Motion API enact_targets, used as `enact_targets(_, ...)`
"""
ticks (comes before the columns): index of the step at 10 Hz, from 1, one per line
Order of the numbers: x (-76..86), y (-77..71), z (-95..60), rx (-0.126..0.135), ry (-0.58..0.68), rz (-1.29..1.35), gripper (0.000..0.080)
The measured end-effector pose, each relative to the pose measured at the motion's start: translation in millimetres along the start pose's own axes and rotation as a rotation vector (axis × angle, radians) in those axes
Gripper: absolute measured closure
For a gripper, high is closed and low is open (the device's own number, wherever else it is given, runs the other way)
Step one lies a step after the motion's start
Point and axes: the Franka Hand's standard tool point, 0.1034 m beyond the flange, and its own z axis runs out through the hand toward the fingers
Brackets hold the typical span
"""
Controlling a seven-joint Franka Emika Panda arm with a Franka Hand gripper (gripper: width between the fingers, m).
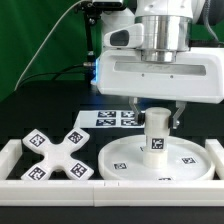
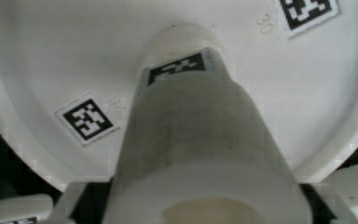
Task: Assemble round table
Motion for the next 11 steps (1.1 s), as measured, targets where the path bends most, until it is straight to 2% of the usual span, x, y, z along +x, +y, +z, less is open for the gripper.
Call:
enact_targets(2, 0.3, 3.2, 0.6, 0.001, -0.002, 0.133, 0.0396)
enact_targets(4, -2.4, 9.9, 1.6, 0.011, -0.015, 0.479, 0.0396)
enact_targets(8, -12.0, 11.9, 2.6, 0.035, -0.050, 1.075, 0.0396)
enact_targets(11, -14.9, 9.7, 2.0, 0.048, -0.076, 1.226, 0.0396)
